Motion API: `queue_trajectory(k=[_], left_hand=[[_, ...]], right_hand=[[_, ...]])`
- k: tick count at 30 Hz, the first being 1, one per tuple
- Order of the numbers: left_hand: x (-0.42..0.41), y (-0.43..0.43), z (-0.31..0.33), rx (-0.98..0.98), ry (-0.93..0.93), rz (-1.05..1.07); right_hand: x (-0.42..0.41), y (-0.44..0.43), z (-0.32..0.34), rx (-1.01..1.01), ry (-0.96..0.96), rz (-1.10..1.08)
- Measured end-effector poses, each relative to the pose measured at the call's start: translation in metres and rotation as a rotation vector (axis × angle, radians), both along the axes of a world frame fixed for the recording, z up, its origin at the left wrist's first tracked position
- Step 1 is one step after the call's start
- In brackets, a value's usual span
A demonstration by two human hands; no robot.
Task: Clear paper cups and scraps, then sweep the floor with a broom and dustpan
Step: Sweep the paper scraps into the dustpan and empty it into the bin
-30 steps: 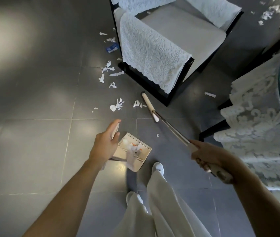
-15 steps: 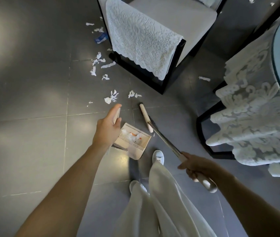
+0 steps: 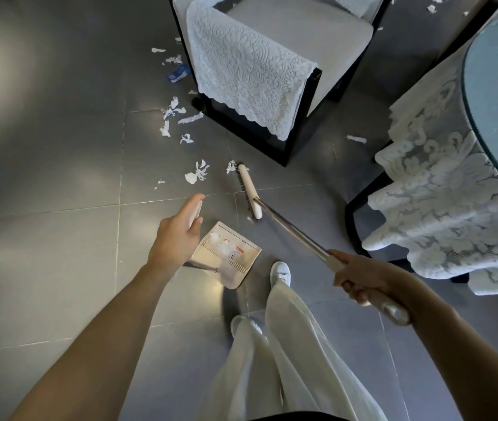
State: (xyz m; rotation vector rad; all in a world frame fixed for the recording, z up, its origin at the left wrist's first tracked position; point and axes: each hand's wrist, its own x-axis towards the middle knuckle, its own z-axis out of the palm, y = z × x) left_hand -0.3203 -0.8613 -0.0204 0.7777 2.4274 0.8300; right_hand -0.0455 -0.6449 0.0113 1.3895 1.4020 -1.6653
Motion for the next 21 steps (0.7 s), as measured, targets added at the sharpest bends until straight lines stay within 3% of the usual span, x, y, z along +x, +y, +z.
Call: queue_trajectory(k=[4,8,14,21], left_hand=[[0.004,-0.007,0.001,0.041,0.002,0.088],[0.003,-0.003,0.002,0.042,0.012,0.105],[-0.005,0.002,-0.001,0.037,-0.001,0.128],[-0.032,0.02,0.009,0.096,0.029,0.325]], right_hand=[[-0.004,-0.012,-0.006,0.007,-0.002,-0.024],[-0.015,-0.039,-0.013,-0.119,-0.01,-0.039],[-0.027,-0.033,0.004,-0.163,-0.028,0.124],[-0.065,0.008,0.015,0.07,0.04,0.302]])
